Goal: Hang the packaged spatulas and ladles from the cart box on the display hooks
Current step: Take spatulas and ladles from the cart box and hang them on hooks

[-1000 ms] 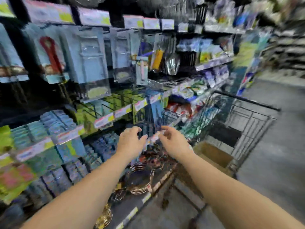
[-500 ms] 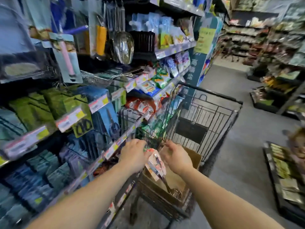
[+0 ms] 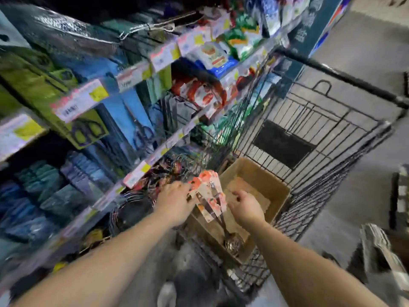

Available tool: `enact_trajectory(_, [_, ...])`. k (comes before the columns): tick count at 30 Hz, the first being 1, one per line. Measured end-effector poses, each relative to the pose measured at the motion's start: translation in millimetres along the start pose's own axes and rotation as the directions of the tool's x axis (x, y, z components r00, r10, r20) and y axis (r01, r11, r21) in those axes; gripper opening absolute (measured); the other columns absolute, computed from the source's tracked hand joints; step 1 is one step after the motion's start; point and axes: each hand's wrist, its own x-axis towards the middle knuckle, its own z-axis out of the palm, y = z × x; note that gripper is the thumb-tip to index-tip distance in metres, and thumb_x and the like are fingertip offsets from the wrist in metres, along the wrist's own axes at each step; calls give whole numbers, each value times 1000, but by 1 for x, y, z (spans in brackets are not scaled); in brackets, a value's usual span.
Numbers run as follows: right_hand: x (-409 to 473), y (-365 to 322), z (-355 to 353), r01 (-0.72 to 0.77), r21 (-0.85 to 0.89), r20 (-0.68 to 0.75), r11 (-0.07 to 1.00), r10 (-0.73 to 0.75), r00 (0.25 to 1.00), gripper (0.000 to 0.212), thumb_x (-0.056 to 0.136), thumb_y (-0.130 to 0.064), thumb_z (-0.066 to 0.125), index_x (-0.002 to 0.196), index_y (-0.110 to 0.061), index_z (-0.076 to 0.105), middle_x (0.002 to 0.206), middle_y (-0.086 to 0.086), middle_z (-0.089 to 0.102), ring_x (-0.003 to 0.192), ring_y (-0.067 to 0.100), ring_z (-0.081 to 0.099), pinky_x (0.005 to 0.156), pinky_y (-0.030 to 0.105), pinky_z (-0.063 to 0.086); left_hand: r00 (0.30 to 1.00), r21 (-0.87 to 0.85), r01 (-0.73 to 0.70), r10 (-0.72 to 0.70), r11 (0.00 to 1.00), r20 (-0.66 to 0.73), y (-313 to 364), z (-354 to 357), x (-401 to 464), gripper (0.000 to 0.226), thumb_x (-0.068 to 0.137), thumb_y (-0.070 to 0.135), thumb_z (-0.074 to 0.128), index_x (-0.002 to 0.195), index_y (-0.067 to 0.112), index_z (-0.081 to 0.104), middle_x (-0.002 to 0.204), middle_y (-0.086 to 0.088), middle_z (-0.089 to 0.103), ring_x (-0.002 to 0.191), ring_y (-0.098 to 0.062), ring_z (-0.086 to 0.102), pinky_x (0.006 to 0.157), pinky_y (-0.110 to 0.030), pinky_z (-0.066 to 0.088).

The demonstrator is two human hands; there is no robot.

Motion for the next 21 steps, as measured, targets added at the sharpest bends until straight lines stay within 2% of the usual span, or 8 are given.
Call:
enact_trajectory(6, [52,35,20,66,-95,287,993,-36,957,37,93,-33,53,130,-27,53,125,3,62,109,24,60,89,35,51,972,-135,234,-231,963,37,18,46,4,45,90,44,55,128,22,53,130,-4,53,123,-27,45,105,-34,32])
enact_trajectory(11, [80,59,39,99,-140,428,985,-30,903,31,94,-32,50,124,-26,56,112,4,66,97,23,64,84,35,54,933,-185,360,-349,915,89,32,89,-2,38,89,39,58,120,18,57,121,-7,55,117,-30,48,101,-37,38])
enact_trajectory(15, [86,86,70,158,-149,505,976,-63,861,35,95,-33,51,129,-29,52,120,2,63,103,22,61,89,34,51,928,-185,369,-351,911,125,41,121,-3,39,90,36,57,121,13,56,121,-10,55,114,-28,47,98,-34,36])
enact_trajectory(18, [92,96,91,146,-90,537,985,-76,840,39,94,-37,53,132,-30,53,128,-2,57,113,22,57,97,35,46,935,-220,354,-341,909,94,41,137,3,42,89,36,58,127,19,53,126,-5,54,118,-25,44,101,-33,34])
enact_trajectory(21, [103,104,112,125,-90,527,988,-59,848,38,92,-41,53,129,-32,55,122,-1,62,104,21,59,91,36,50,927,-255,374,-364,892,89,38,149,6,41,90,37,56,129,23,51,126,-3,52,119,-23,42,101,-33,34])
